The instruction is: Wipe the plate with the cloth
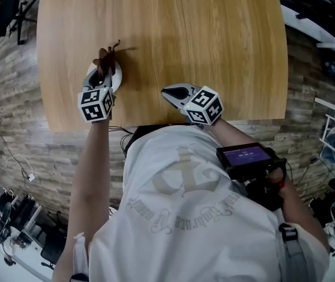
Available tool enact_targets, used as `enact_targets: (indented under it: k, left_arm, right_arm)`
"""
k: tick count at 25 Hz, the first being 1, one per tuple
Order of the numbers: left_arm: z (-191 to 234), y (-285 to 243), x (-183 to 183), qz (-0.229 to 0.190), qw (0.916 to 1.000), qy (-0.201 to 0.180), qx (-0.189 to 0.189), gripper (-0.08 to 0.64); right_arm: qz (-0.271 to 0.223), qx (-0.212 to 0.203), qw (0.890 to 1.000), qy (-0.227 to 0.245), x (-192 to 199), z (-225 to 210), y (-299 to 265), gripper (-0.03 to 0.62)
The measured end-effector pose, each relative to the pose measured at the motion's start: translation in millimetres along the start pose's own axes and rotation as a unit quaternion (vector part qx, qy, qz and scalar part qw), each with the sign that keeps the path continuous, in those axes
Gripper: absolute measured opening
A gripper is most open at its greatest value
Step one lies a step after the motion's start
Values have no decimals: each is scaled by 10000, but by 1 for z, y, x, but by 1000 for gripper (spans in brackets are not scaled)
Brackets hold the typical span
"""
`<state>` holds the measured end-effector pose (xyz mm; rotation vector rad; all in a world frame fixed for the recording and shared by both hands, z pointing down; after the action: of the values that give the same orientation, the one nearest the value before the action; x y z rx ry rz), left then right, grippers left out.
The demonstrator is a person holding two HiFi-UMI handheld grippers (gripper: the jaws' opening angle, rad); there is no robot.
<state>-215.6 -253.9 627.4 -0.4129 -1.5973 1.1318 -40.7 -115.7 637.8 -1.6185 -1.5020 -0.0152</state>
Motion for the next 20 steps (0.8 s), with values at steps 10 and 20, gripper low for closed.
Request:
enact_targets:
  k: [10,20]
  left_arm:
    - [-31,22,45,384,9987,43,334,92]
    - [24,79,87,59,9852,1590,-642,92]
  right_arm:
    - [21,-289,9996,44,9,-14,18,14]
    - [125,-644,9977,178,15,-7,15,14]
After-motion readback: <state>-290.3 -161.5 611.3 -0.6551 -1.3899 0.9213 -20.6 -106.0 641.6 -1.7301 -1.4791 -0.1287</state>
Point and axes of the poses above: the fingertips, and each gripper's own axes: y backward along the fingers, z to its left, x out of its underside, the point moved 1 cm from there along y, backward along the fingers, and after that the axes turned 13 degrees about z, right-handed, at the moved point
